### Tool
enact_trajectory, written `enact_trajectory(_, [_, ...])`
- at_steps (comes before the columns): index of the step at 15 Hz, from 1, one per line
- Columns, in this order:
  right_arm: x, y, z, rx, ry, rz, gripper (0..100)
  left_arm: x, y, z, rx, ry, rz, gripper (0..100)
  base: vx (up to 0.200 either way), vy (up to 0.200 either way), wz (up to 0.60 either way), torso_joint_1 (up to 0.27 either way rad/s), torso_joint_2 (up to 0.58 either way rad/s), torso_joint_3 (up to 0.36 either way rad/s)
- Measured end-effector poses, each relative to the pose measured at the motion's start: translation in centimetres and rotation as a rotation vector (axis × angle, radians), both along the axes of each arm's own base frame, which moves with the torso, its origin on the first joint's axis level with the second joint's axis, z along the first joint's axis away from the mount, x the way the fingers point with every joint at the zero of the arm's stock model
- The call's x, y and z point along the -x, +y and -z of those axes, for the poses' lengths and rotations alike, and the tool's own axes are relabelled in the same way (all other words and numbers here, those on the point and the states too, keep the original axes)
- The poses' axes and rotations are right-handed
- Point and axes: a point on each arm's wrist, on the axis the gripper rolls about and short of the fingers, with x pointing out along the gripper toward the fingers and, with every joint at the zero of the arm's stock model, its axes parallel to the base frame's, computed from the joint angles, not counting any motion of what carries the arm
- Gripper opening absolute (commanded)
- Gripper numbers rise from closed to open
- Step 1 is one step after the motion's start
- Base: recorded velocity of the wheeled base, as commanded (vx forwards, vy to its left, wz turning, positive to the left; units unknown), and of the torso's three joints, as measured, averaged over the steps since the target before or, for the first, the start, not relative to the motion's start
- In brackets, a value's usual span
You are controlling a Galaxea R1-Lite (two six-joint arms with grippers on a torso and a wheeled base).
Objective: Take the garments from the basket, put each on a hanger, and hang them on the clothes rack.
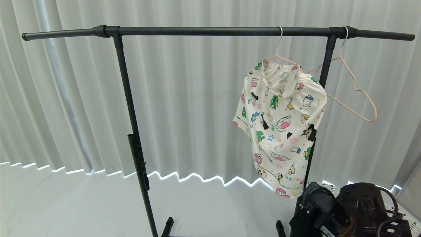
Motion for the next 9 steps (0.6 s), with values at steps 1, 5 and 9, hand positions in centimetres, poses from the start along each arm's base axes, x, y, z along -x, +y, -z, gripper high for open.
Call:
enact_trajectory(1, [-0.6,0.5,-0.9,-0.001,-0.015,-0.007,0,0.0,0.0,0.0,0.0,0.0,0.0,100,-0.2,0.0,0.0,0.007,0.0,0.007])
enact_trajectory(5, [-2.6,2.3,-5.7,0.032,0.033,-0.029,0,0.0,0.0,0.0,0.0,-0.001,0.0,100,-0.2,0.0,0.0,0.001,0.0,0.001])
enact_trajectory(9, [-3.5,4.1,-13.3,0.0,0.04,-0.086,0,0.0,0.0,0.0,0.003,-0.002,0.002,100,-0.15,0.0,0.0,0.002,0.0,0.003])
